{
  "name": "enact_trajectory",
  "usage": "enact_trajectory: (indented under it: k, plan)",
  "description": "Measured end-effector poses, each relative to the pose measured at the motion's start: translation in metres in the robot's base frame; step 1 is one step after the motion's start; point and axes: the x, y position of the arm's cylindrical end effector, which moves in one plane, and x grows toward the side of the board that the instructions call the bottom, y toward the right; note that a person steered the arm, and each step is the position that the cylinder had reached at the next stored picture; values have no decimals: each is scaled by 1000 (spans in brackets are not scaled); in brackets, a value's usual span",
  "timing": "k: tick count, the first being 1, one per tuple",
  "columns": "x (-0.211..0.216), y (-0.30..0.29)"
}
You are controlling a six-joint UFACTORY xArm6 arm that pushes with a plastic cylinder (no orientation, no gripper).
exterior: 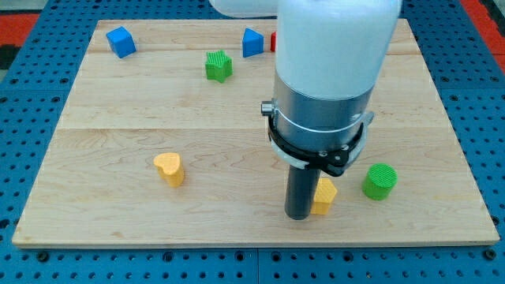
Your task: Push the yellow heart towards top of yellow hexagon
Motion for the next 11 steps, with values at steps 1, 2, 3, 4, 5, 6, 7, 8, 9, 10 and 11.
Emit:
enact_trajectory:
  k: [1,2,3,4,5,6,7,8,9,10,11]
  plan:
    - [0,27]
    - [-11,42]
    - [-11,47]
    - [9,0]
    - [26,-105]
    - [15,-182]
    - [-28,-219]
    - [-63,-194]
    - [-93,-148]
    - [-93,-122]
    - [-86,-126]
